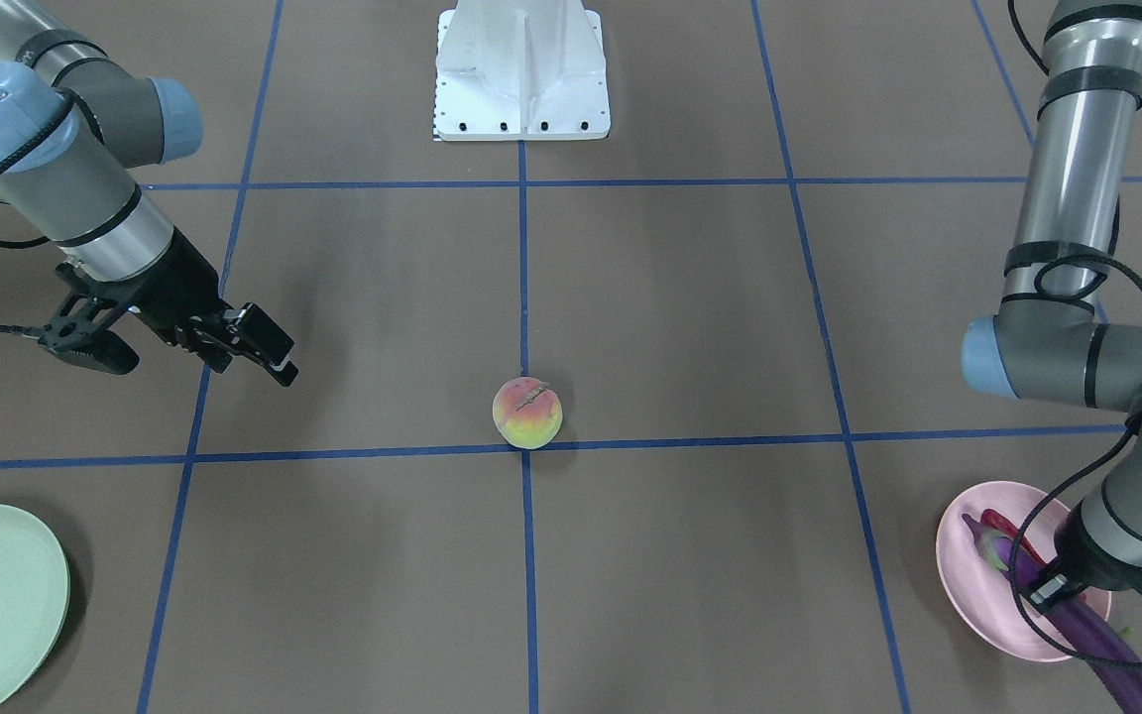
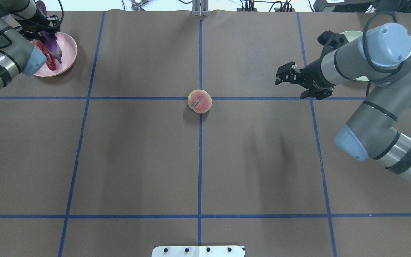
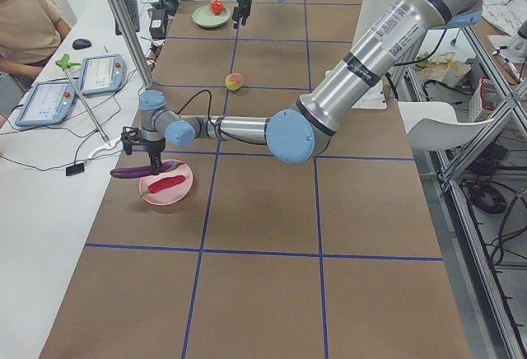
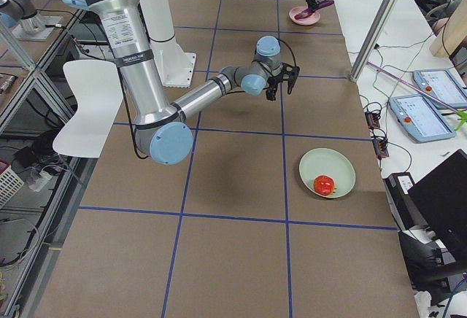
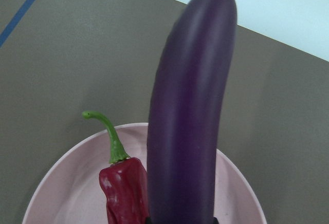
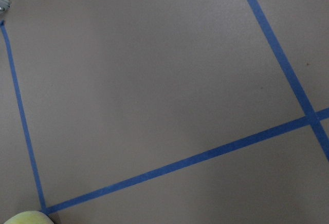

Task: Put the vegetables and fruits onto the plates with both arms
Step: 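Carry the eggplant with the left gripper onto the pink plate while the right gripper withdraws, then reach the right gripper down and grasp the peach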

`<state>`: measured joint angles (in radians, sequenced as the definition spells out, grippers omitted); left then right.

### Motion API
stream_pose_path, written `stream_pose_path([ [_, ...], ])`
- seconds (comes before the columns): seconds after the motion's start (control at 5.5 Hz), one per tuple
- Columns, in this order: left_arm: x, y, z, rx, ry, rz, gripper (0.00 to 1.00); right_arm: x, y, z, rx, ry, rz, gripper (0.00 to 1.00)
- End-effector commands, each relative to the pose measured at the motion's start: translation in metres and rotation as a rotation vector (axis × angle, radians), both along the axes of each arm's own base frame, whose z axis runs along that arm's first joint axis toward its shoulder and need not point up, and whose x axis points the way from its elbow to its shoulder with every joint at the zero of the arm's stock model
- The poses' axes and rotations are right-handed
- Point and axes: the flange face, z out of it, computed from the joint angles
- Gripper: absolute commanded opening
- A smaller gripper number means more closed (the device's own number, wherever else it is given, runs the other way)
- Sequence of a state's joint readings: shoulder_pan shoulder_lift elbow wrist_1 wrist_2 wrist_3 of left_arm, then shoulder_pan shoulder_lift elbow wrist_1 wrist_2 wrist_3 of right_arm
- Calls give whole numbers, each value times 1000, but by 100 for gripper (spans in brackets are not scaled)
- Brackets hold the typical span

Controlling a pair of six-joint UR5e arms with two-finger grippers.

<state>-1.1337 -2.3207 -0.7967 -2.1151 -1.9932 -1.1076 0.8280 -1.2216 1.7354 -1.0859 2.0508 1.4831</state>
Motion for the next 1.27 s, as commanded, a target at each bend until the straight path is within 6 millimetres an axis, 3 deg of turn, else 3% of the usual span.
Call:
stream_pose_path([
  [0.0, -10, -5, -5, 11, 9, -18, 100, -59, 35, -32, 34, -26, -43, 100],
  [0.18, -7, -11, -22, 19, 25, -31, 100, -103, 57, -64, 11, -48, 55, 100],
  [0.36, -7, -11, -24, 14, 29, -43, 100, -129, 69, -76, -41, -30, 88, 100],
  [0.55, -7, -11, -38, 15, 51, -73, 100, -155, 69, -113, -113, -3, 136, 100],
  [0.73, -6, -11, -45, 15, 63, -88, 100, -177, 70, -118, -130, 12, 175, 100],
  [0.91, -4, -9, -46, 17, 64, -86, 100, -220, 42, -139, -193, 16, 258, 100],
  [1.09, -2, -9, -49, 19, 66, -85, 100, -237, 31, -152, -206, 23, 272, 100],
])
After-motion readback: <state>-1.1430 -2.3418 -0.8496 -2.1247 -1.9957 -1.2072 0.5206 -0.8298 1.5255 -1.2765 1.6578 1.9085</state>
